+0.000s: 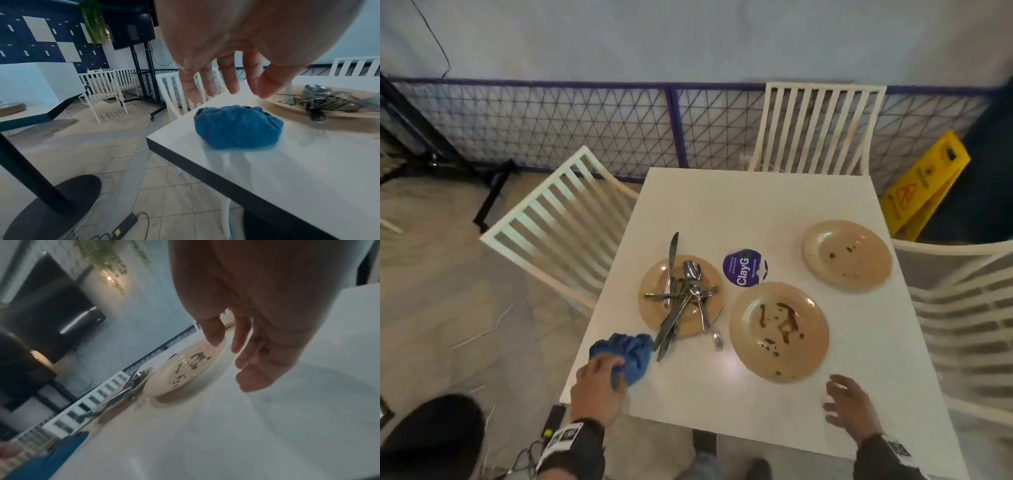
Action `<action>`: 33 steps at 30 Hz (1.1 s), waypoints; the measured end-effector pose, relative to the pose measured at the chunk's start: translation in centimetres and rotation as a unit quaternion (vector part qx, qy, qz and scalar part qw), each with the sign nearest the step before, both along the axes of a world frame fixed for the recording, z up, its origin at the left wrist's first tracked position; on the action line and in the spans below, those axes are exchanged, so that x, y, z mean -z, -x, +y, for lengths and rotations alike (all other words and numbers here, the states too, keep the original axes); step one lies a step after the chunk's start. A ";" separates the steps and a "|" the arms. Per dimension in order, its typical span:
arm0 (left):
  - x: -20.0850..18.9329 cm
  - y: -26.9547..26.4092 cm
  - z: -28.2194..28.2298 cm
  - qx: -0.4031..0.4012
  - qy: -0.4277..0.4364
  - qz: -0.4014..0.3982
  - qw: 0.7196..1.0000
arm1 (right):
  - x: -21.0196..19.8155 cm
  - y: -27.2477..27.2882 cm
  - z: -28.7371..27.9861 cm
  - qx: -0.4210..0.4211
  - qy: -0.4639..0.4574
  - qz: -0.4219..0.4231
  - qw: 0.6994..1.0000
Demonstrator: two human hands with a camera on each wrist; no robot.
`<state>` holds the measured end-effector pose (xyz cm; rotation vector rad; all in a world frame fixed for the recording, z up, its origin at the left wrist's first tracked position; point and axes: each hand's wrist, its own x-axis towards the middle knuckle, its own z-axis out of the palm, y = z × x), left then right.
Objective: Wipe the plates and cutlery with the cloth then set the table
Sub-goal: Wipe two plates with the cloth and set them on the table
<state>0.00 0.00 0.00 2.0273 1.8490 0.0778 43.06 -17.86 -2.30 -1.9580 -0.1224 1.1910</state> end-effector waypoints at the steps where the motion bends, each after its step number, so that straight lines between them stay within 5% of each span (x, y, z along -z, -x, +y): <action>1: -0.2 -0.1 0.8 0.007 0.015 0.005 1.000 | 0.4 -0.2 0.7 0.026 0.000 0.004 1.000; 8: 1.8 -0.9 2.7 0.040 0.152 0.073 0.985 | 0.4 0.2 3.6 0.135 0.001 0.043 0.990; 14: 2.8 0.4 2.2 0.078 0.135 0.082 0.984 | 0.3 0.8 5.9 0.169 0.009 0.050 0.984; 22: -2.2 2.7 3.9 -0.010 0.165 -0.001 0.986 | -0.3 0.8 6.7 0.165 -0.009 0.101 0.981; 26: -8.7 -2.8 6.2 -0.011 0.053 -0.117 0.992 | -0.9 0.0 6.2 0.138 -0.043 0.137 0.980; 29: -11.1 -9.5 6.4 0.061 -0.025 -0.197 0.978 | -1.3 -0.8 5.7 0.120 -0.076 0.163 0.976; 33: -11.1 -19.9 5.1 0.225 -0.023 -0.249 0.942 | -2.2 -2.8 5.4 0.114 -0.111 0.197 0.967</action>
